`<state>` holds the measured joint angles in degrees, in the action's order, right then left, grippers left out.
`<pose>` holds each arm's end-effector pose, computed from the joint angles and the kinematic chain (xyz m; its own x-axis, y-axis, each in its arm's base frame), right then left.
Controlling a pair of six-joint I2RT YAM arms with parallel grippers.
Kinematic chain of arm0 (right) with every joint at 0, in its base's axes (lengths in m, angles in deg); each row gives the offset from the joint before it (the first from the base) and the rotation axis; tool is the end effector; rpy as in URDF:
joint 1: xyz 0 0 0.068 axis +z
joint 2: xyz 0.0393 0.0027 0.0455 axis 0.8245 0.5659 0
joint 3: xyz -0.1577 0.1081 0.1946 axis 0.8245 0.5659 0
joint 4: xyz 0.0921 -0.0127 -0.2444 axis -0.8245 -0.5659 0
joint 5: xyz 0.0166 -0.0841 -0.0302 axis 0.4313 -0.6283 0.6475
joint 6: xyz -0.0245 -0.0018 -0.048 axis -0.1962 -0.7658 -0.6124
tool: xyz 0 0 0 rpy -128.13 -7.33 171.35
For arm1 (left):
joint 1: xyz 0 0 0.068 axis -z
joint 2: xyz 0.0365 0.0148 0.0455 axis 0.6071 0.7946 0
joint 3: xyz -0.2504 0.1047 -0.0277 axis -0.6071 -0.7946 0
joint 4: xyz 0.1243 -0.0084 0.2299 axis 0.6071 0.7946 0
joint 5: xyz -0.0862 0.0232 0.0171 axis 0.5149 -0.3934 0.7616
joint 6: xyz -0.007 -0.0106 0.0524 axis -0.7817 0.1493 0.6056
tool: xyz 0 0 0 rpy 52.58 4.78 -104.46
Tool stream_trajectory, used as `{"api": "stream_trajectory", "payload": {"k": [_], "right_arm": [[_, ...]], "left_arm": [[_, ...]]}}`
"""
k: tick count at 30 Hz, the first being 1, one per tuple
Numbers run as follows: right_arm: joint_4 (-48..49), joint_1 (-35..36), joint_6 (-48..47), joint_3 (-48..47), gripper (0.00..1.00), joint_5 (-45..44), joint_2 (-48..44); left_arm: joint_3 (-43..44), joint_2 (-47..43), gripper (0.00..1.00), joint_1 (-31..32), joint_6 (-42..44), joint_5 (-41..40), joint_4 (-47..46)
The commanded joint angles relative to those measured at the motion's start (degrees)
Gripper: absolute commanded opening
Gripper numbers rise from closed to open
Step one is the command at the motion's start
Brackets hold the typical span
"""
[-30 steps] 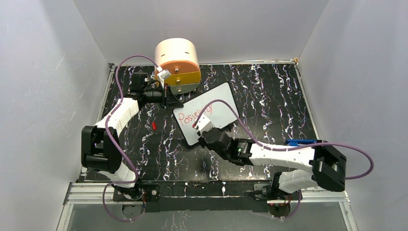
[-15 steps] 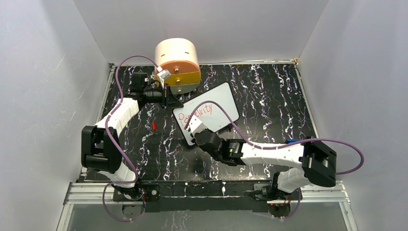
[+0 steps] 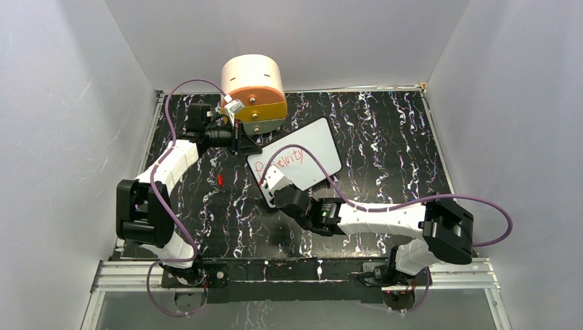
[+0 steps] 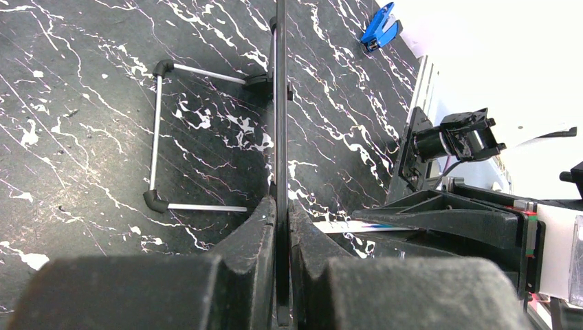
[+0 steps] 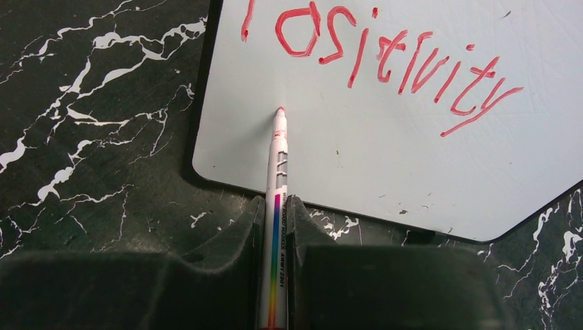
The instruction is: Write a sentence on the whiteboard
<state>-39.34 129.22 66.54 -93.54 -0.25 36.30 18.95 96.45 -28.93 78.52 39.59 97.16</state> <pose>0.1099 0.2991 0.2423 -0.1723 -0.4764 -0.8622 -0.6194 0.7330 -0.2812 0.3356 -0.0812 0.2733 -0.5768 0.0801 -0.8130 0.7704 0.3842 -0.5087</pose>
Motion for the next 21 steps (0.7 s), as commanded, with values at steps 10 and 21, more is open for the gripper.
{"api": "stream_trajectory", "payload": {"k": [10,21], "right_arm": [[-6.26,0.34,2.66,-4.24,0.0,-0.81,1.6],[-6.94,0.57,3.01,-4.43,0.0,-2.35,1.64]], "left_arm": [[-1.08,1.15,0.0,0.43,1.74,-4.51,3.3],[-1.04,1.2,0.0,0.43,1.61,-4.38,3.27]]}}
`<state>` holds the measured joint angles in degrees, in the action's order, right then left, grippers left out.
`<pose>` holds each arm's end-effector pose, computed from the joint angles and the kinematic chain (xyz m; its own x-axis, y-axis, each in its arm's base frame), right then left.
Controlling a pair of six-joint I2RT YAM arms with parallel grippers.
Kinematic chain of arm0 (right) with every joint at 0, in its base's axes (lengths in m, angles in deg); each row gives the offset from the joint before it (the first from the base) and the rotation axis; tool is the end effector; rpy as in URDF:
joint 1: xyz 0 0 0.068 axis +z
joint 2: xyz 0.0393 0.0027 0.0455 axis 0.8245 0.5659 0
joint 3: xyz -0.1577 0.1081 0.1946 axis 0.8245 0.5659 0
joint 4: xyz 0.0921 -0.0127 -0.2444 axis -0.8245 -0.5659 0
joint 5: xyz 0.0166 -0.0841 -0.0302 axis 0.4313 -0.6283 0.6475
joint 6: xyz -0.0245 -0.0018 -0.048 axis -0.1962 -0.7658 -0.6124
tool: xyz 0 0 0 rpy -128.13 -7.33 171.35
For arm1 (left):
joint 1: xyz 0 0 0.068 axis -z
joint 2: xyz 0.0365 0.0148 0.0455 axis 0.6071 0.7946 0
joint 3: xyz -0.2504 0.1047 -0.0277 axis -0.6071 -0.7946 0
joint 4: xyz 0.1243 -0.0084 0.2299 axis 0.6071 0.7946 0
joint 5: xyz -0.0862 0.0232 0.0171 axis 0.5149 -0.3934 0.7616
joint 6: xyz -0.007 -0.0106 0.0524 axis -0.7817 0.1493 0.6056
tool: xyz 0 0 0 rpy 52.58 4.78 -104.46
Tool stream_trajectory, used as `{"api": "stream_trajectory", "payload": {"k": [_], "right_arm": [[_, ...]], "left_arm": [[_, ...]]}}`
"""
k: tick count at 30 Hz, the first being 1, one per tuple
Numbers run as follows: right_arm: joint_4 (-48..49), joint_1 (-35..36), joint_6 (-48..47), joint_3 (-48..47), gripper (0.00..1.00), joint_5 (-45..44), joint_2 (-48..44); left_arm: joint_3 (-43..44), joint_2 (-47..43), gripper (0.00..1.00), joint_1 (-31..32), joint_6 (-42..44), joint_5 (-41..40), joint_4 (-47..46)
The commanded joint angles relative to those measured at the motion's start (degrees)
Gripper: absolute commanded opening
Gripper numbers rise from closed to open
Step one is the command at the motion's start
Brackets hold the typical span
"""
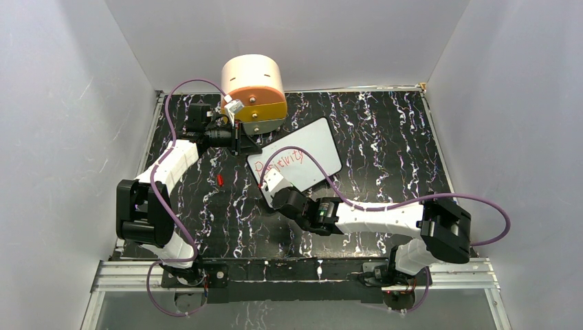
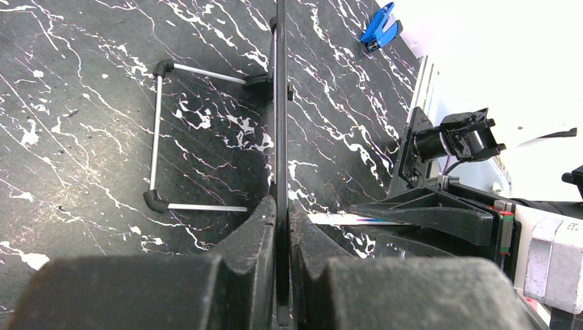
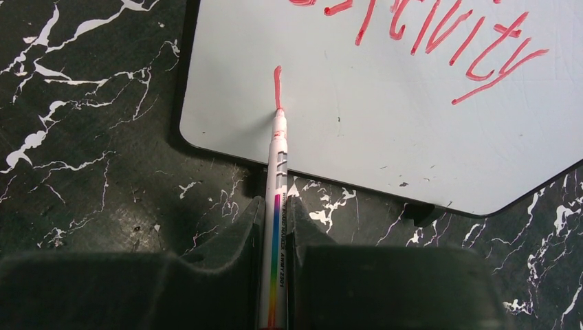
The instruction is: Write a sentence on the whiteboard
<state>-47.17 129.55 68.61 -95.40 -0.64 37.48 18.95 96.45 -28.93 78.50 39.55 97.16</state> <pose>0.1080 0.2986 0.2354 -0.2205 -0.5512 -0.8047 -0.6218 0.7151 -0.3195 0.3356 -0.0812 0.2733 -0.5770 0.0800 -0.8128 0.7701 0.3849 -0.5088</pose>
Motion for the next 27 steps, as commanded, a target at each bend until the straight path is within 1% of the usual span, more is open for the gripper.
{"api": "stream_trajectory", "payload": {"k": [1,13,27], "right_arm": [[1.36,0.24,0.89,-2.46,0.0,-2.13,0.38],[6.85,0.19,-0.45,-2.07,0.0,-4.46,-0.18],[6.94,0.16,-1.12,-2.91,0.0,-5.1,0.2]], "left_arm": [[-1.08,1.22,0.0,0.43,1.63,-4.36,3.27],[-1.07,1.15,0.0,0.43,1.63,-4.12,3.31],[-1.04,1.33,0.0,0.43,1.55,-4.24,3.28]]}}
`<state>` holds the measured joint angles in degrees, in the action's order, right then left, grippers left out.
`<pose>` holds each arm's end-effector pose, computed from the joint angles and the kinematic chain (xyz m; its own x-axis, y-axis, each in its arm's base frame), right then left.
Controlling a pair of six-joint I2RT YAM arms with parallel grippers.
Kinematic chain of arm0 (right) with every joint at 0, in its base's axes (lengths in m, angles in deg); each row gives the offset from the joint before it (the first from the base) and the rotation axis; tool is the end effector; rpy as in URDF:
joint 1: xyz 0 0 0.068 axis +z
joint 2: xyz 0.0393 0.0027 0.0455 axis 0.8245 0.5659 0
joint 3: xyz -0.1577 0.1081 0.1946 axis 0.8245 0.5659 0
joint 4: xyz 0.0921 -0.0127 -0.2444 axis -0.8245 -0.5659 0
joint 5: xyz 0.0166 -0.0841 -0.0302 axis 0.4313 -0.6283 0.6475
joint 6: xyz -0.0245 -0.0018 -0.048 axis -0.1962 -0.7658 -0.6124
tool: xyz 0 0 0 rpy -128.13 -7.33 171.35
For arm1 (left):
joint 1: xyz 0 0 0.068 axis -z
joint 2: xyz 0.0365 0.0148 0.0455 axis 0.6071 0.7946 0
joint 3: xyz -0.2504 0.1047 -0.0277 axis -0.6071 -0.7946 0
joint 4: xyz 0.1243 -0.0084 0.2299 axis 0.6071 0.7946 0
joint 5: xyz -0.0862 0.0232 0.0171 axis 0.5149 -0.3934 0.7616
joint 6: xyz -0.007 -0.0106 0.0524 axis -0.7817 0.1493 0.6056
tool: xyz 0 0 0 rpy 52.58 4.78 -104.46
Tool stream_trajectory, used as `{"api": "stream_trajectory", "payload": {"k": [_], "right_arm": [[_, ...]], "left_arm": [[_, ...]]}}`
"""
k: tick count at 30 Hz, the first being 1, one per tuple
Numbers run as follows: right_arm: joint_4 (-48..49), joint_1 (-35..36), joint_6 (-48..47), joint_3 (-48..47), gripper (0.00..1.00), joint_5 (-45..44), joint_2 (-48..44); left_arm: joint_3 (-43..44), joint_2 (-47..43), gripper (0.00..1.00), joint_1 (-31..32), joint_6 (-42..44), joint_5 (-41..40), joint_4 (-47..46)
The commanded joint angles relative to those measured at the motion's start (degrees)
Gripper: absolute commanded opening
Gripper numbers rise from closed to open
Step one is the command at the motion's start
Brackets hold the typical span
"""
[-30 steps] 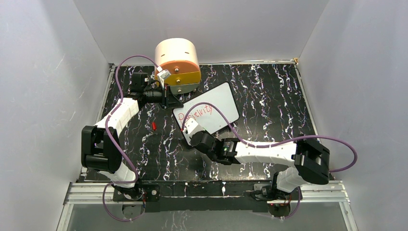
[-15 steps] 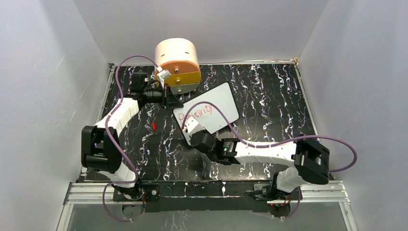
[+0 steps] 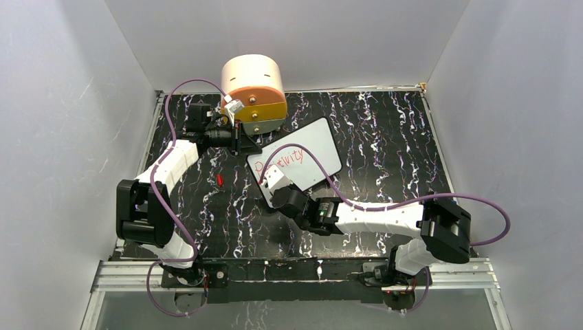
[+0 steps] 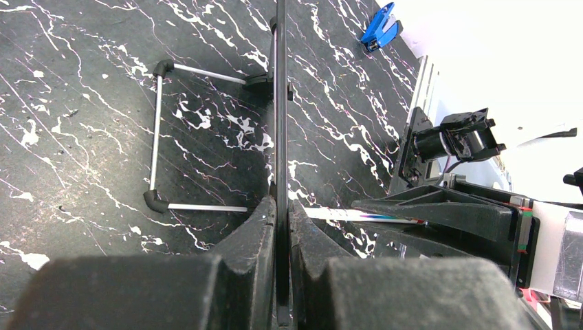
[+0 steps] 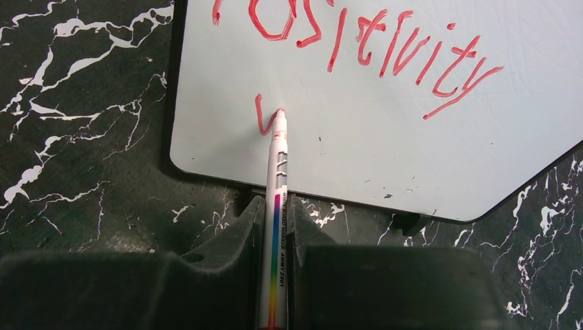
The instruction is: Write a sentence on the whiteboard
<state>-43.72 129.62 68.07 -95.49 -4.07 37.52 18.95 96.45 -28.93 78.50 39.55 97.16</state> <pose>0.1101 0.3011 0.2414 -0.1971 -0.5083 -0.8383 -0.5730 0.7536 -0.3222 0.3356 -0.0812 0.2733 -0.5770 0.0800 -0.8128 0.7701 0.3849 -0.5088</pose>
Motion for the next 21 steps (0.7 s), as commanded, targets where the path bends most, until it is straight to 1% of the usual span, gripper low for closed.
{"api": "stream_trajectory", "payload": {"k": [1,13,21], "right_arm": [[3.24,0.1,-0.51,-2.76,0.0,-1.5,0.15],[-2.31,0.1,1.07,-2.93,0.0,0.08,0.53],[-4.1,0.1,1.37,-2.76,0.0,0.45,0.58]], "left_arm": [[-1.04,1.36,0.0,0.43,1.55,-4.22,3.31],[-0.96,1.58,0.0,0.43,1.55,-4.09,3.32],[-0.89,1.69,0.0,0.43,1.55,-4.15,3.32]]}}
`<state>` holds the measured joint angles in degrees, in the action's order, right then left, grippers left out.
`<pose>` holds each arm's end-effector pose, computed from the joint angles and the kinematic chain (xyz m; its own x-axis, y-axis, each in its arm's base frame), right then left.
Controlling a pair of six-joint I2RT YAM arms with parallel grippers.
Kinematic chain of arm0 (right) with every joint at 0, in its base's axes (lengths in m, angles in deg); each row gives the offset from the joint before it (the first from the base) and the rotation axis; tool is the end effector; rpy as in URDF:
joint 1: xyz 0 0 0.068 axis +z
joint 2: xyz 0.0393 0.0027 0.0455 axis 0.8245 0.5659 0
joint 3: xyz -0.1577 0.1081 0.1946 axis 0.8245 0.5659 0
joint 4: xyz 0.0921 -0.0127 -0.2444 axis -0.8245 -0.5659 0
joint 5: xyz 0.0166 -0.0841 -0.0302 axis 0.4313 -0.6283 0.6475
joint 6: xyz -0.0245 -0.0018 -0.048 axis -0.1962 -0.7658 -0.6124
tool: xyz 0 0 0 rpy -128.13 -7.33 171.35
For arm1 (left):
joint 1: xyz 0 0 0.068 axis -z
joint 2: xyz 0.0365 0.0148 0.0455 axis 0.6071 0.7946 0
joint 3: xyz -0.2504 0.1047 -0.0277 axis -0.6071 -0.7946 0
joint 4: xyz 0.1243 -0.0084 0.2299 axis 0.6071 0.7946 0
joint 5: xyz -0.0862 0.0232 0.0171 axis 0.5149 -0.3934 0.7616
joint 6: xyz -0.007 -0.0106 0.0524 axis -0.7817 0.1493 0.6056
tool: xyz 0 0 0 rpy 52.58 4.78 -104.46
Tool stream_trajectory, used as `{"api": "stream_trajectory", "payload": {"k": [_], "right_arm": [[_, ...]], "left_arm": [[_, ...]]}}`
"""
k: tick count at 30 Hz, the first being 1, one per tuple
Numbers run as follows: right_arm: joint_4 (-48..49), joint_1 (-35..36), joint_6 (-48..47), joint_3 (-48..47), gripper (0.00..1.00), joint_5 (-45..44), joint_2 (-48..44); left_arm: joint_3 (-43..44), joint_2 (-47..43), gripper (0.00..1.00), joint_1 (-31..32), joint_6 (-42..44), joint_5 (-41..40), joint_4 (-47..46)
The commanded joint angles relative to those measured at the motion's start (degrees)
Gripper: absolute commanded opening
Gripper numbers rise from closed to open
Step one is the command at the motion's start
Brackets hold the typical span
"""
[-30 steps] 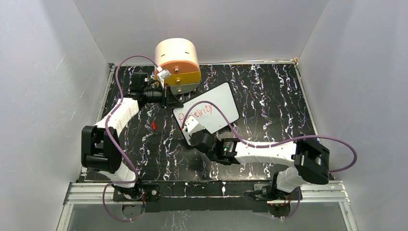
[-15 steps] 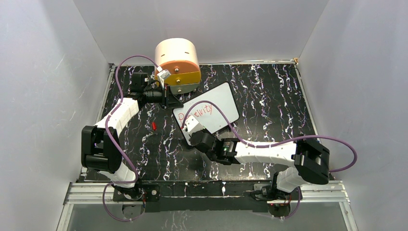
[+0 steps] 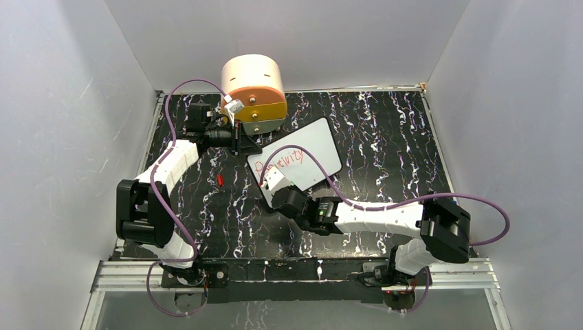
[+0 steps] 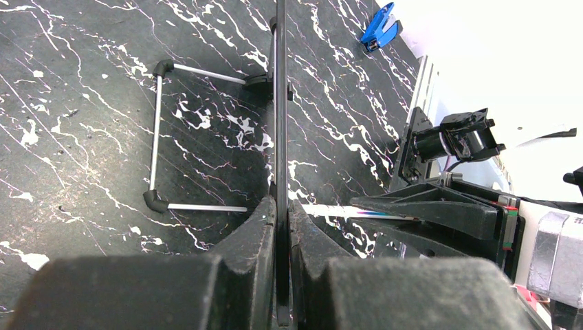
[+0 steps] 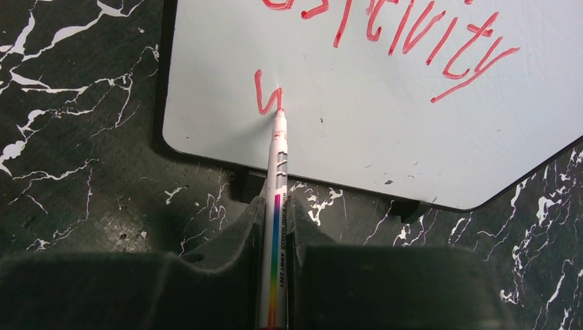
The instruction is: Write a sentence on the whiteboard
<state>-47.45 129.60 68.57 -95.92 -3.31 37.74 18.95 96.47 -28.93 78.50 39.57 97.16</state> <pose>0.1092 0.2990 0.2372 -0.2170 -0.5507 -0.8060 -0.5870 0.7333 -0.3431 0.3357 -0.0812 0.2731 -0.5773 0.0800 -0.8126 0.7700 0.3846 -0.5091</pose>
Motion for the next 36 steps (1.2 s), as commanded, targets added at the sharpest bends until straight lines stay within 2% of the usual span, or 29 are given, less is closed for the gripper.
{"api": "stream_trajectory", "payload": {"k": [1,36], "right_arm": [[-0.37,0.07,0.97,-2.32,0.0,-0.41,0.45],[7.17,-1.59,-0.7,-2.11,0.0,-4.47,-0.8]], "left_arm": [[-1.02,1.67,0.0,0.43,1.55,-4.17,3.27],[-1.03,1.52,0.0,0.43,1.59,-4.21,3.27]]}}
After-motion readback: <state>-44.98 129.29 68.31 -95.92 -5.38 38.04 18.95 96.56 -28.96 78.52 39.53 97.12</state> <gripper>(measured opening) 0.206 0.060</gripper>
